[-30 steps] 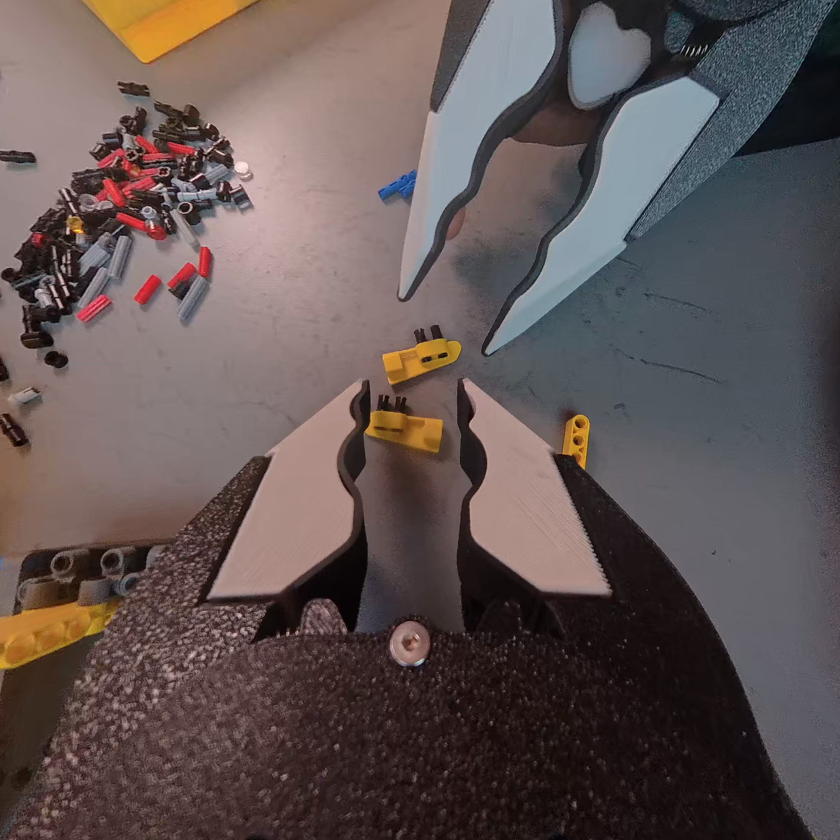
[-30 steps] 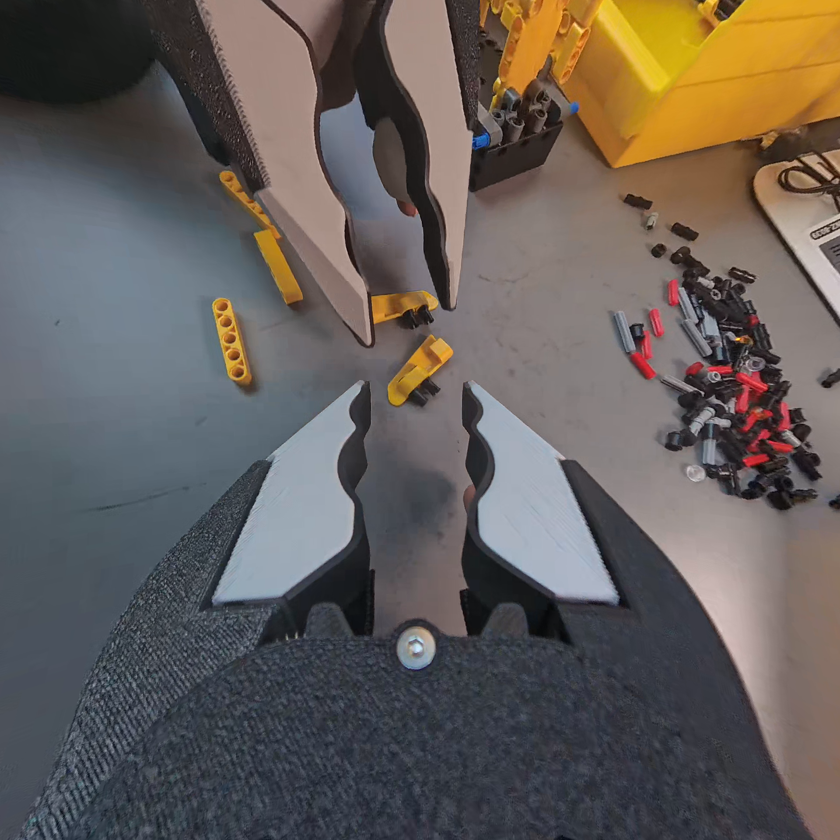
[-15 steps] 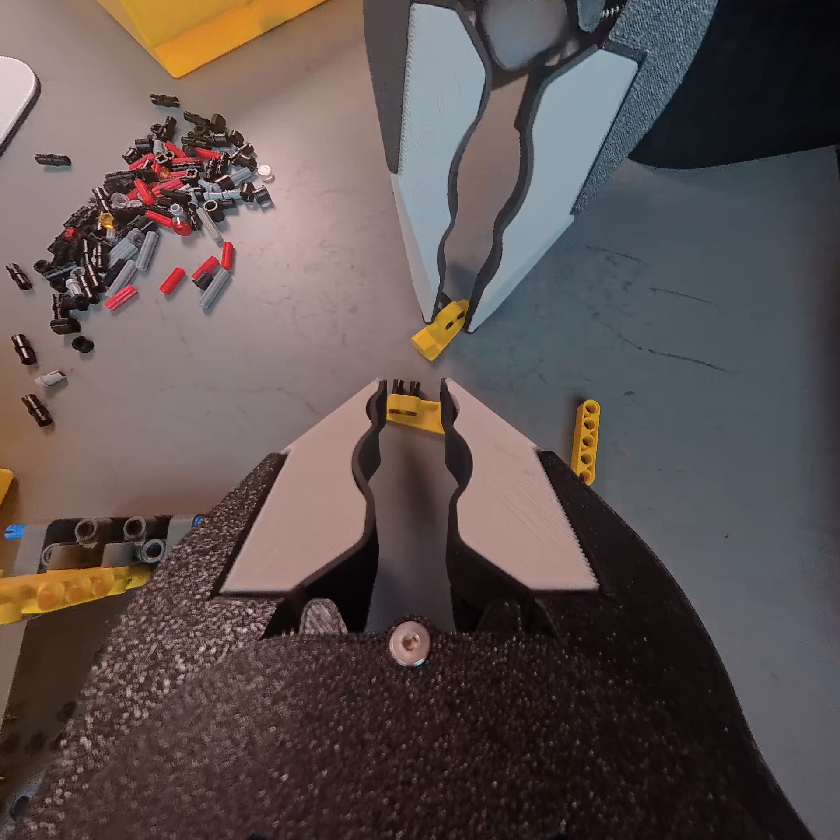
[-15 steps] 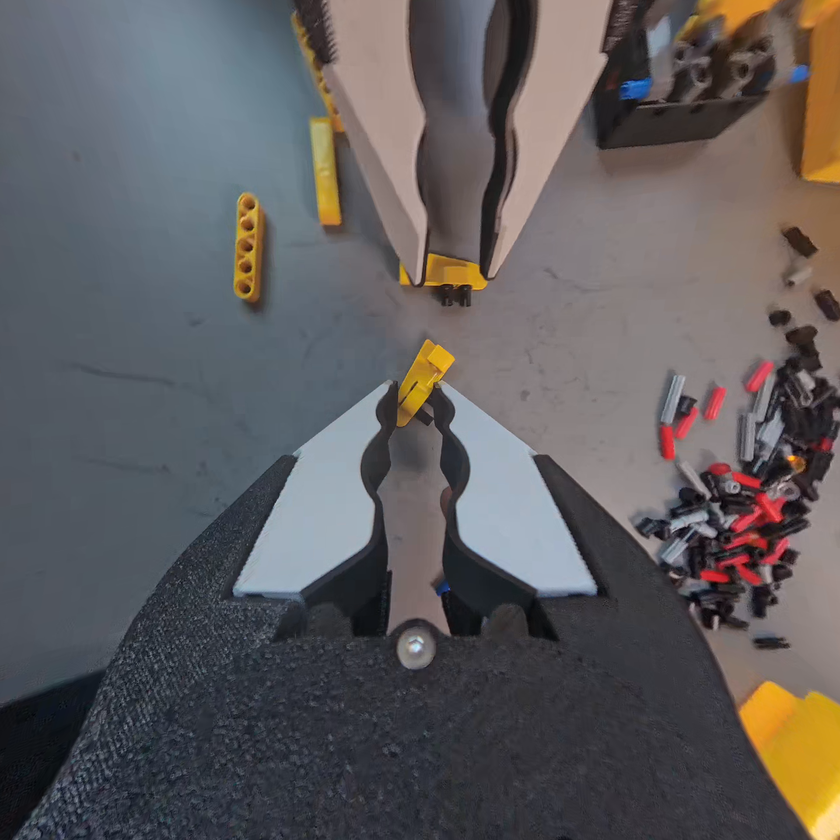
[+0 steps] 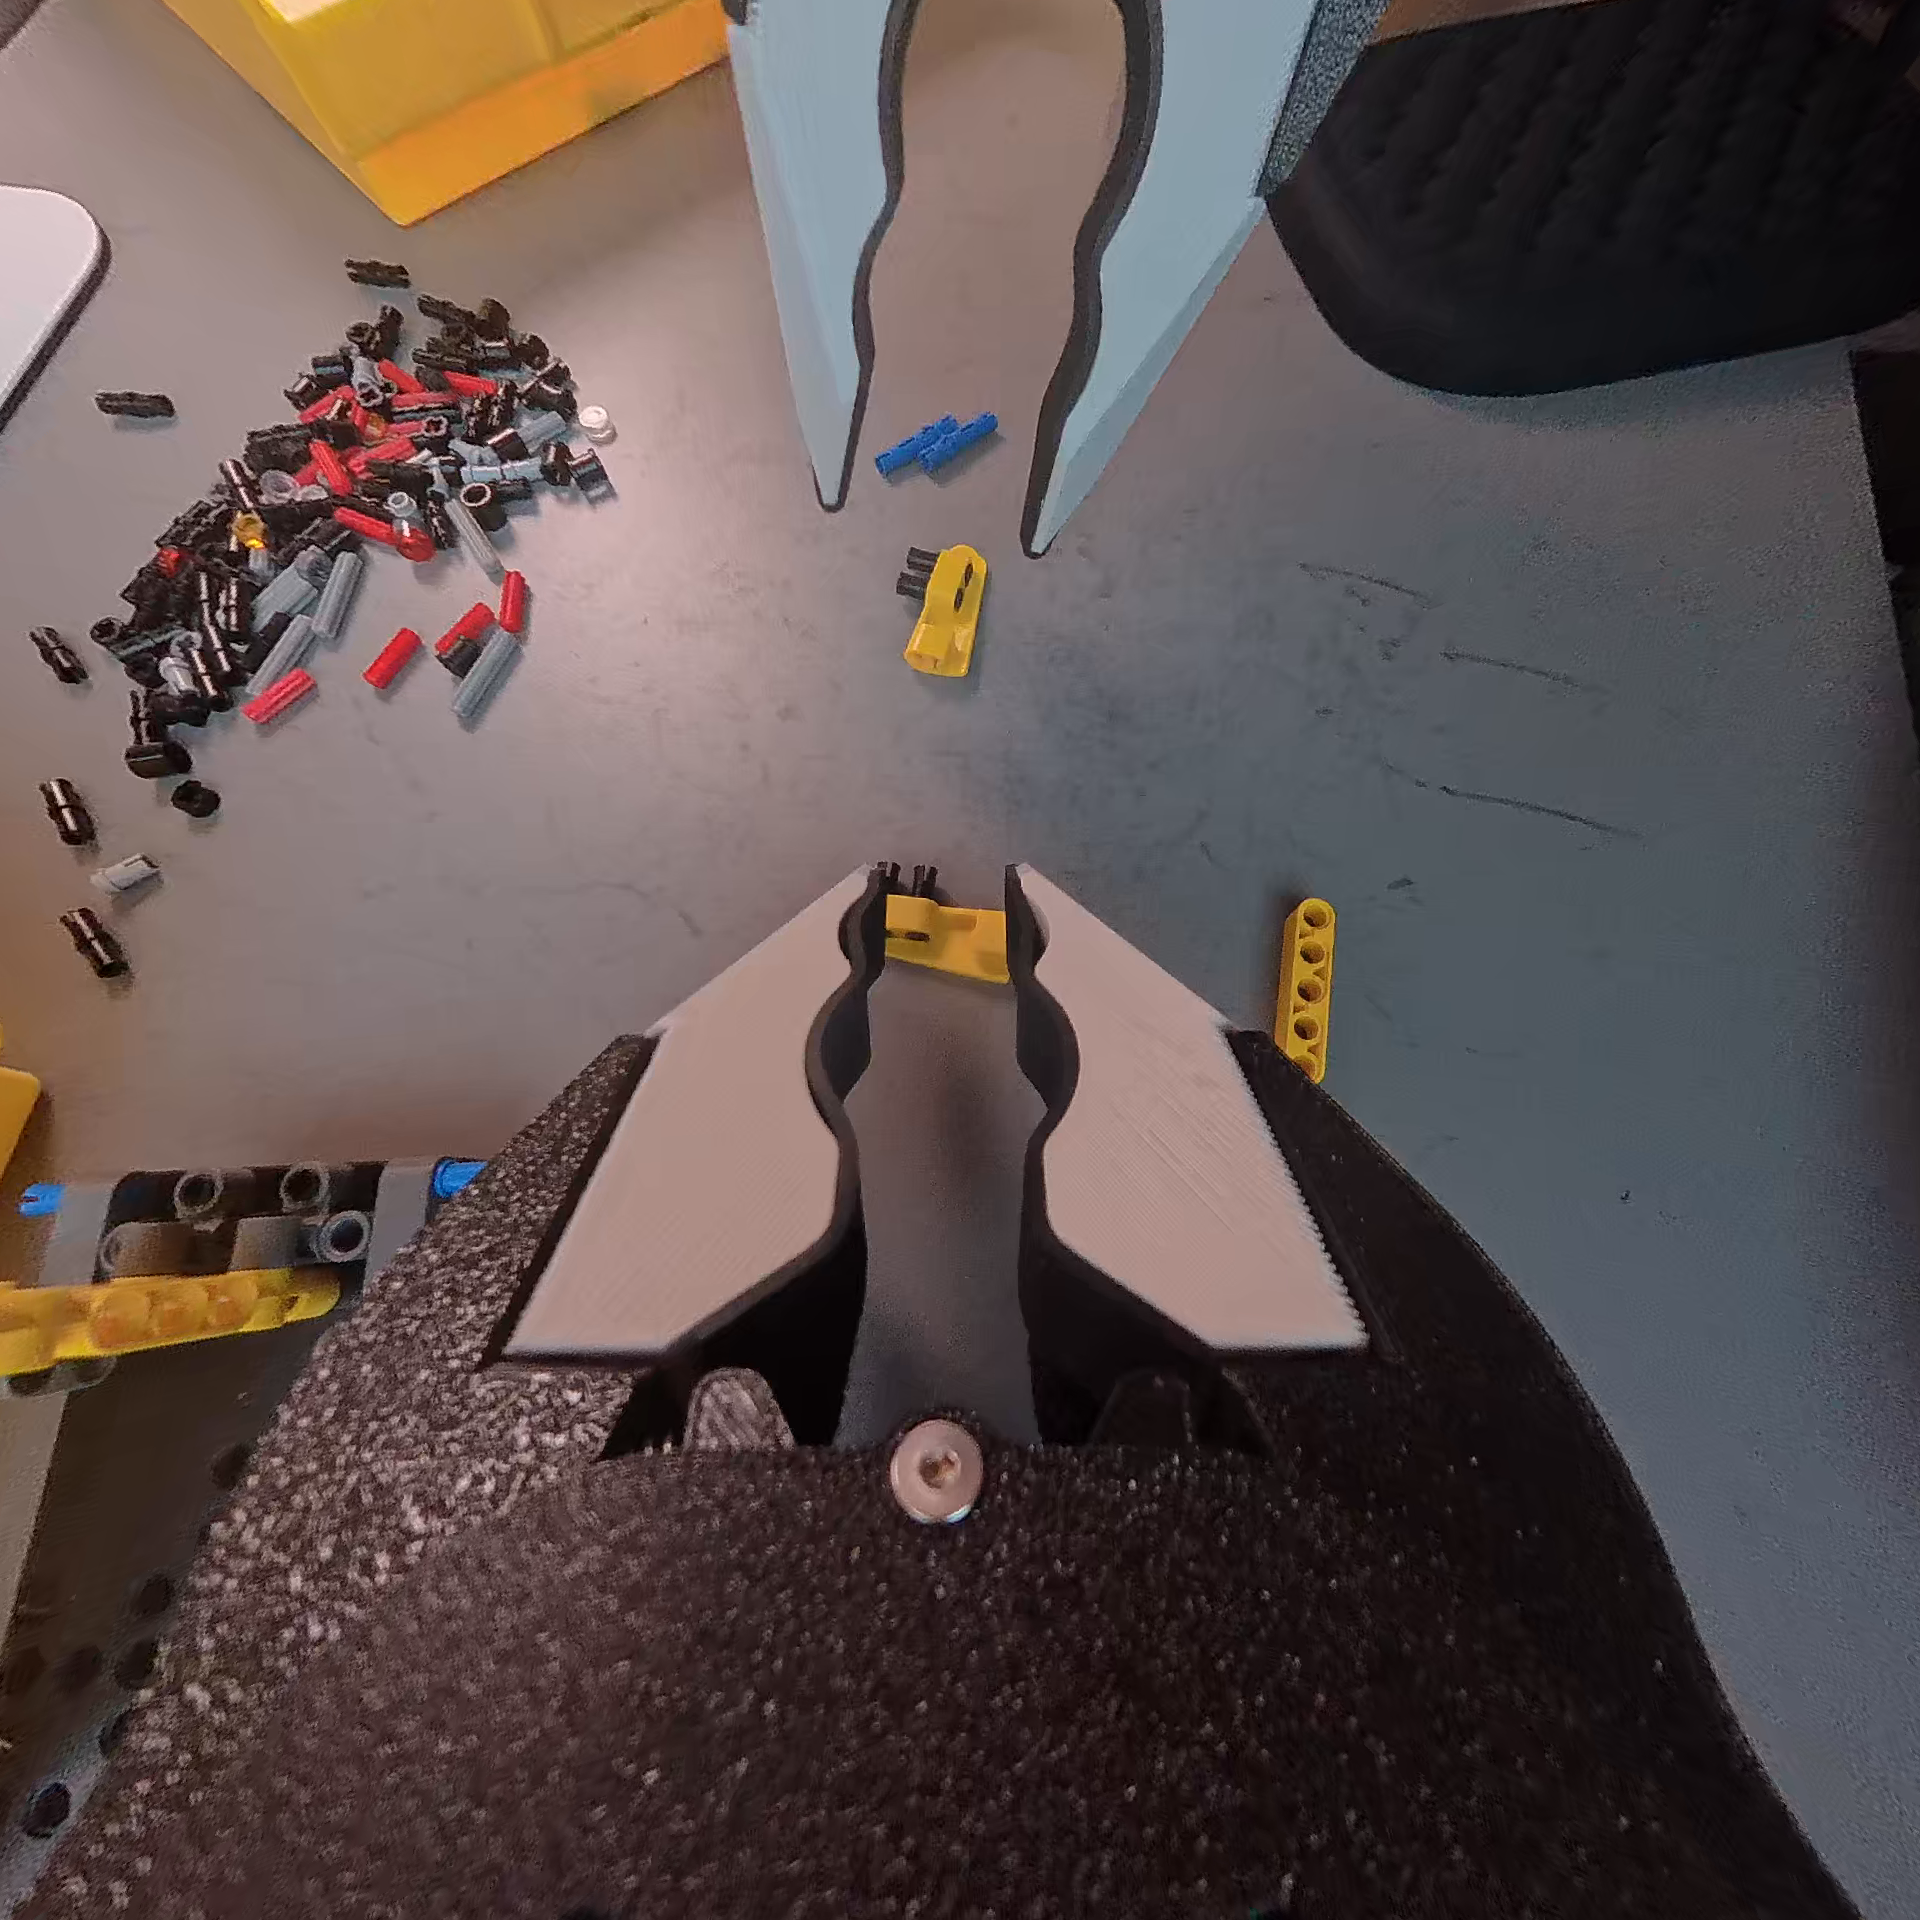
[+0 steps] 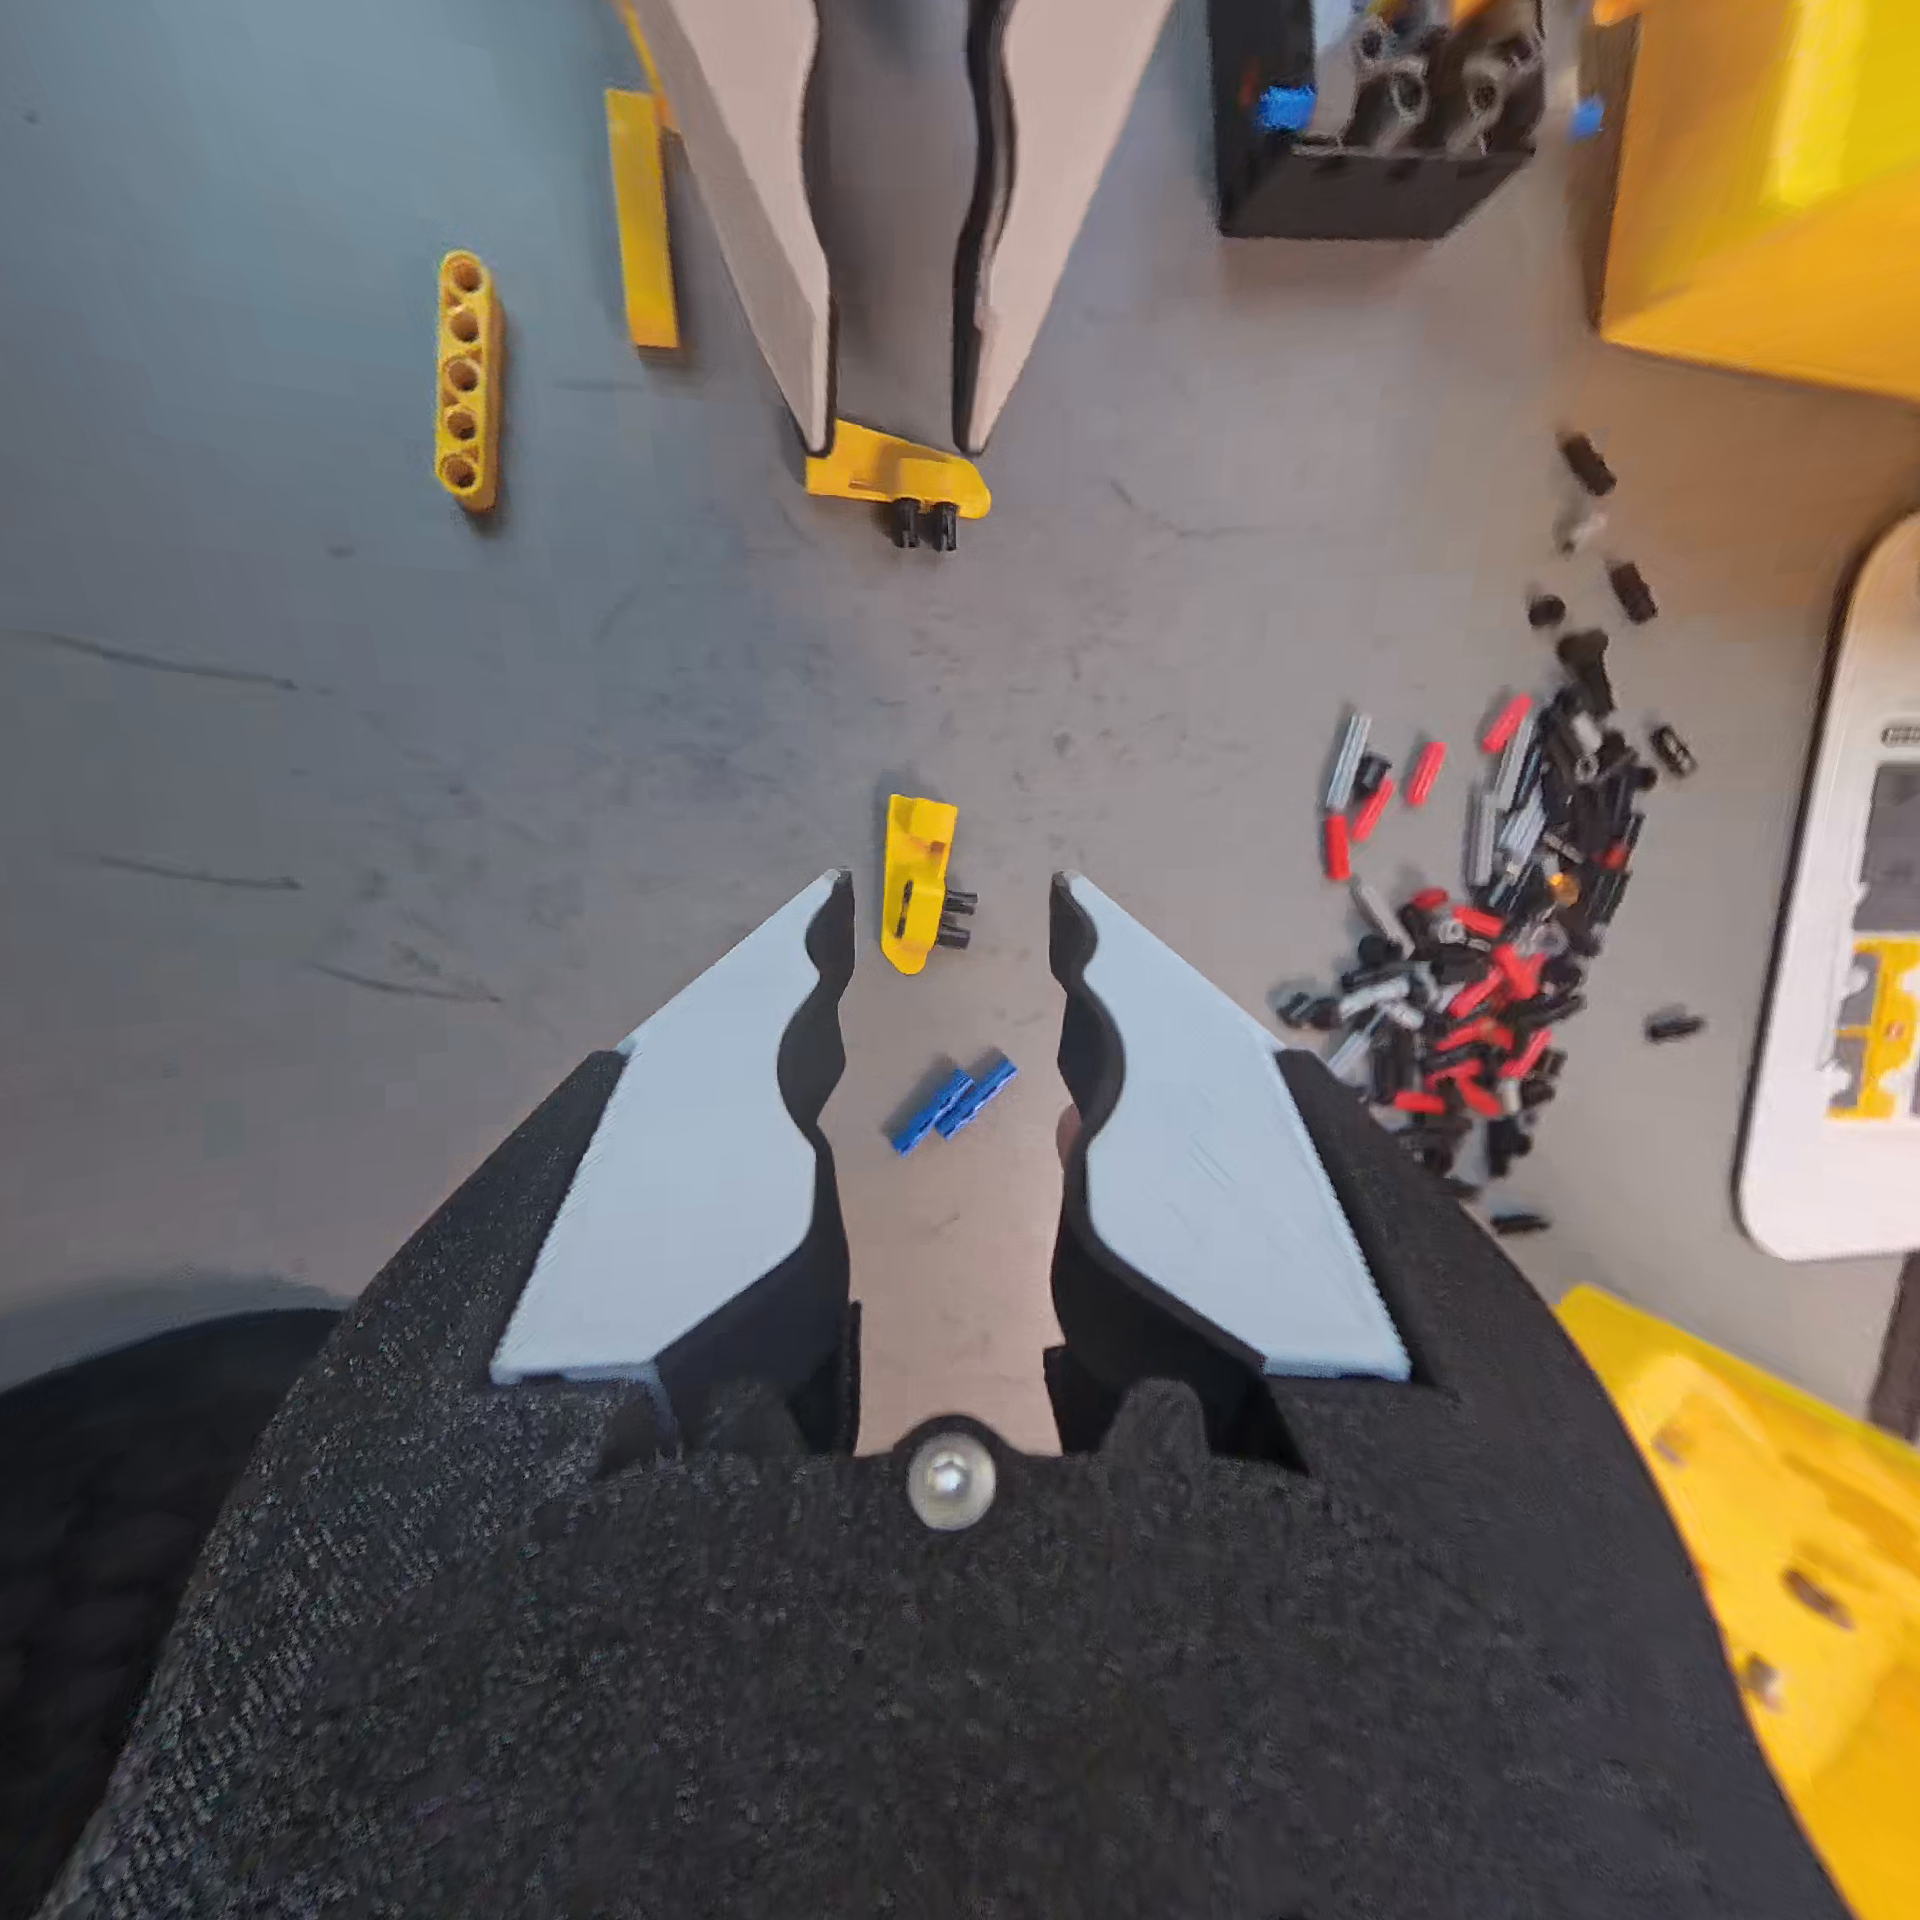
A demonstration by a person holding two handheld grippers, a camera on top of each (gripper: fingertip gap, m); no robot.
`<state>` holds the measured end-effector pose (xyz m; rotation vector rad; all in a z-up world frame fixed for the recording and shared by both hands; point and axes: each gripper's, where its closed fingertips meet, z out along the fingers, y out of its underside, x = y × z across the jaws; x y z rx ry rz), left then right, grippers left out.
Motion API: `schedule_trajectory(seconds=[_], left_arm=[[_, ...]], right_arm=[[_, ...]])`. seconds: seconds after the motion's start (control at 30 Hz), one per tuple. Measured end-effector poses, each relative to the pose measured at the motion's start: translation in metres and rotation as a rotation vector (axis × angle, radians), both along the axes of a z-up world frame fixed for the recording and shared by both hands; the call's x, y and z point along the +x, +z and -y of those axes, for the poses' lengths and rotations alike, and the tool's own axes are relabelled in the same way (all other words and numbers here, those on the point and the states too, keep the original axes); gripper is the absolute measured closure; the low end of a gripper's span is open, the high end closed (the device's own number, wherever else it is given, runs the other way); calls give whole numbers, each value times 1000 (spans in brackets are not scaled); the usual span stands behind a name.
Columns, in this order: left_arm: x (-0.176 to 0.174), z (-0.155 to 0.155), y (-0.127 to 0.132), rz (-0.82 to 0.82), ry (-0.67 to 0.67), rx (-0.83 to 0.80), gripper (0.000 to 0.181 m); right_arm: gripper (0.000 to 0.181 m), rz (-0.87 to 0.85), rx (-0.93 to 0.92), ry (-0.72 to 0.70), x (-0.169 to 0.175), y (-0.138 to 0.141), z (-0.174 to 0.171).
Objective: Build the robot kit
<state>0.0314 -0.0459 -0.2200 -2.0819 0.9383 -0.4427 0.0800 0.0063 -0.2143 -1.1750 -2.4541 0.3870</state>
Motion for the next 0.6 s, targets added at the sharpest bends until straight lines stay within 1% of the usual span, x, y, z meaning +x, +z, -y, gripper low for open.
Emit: schedule_trajectory(seconds=[0.1,0.17,0.23,0.3,0.4,0.5,0.57,0.6], left_arm=[[-1,-1,4,11,10,8,159],[1,-2,5,18,12,15,159],[1,-3,5,12,16,24,159],[4,-5,4,13,19,28,159],[15,-14,4,27,21,2,159],[30,-24,-4,10,9,-84,155],[38,-27,-8,0,-10,-98,154],[40,-28,-10,-12,-14,-106,154]], right_arm=[[145,-21,-97,-217,18,-10,0],[147,-27,-234,-365,27,-13,8],[151,-49,-377,-471,32,-11,19],[151,-53,-447,-513,37,-13,30],[151,-47,-431,-525,41,-24,34],[154,-62,-428,-522,32,-23,30],[155,-56,-414,-505,26,-24,28],[158,-53,-407,-502,24,-24,25]])
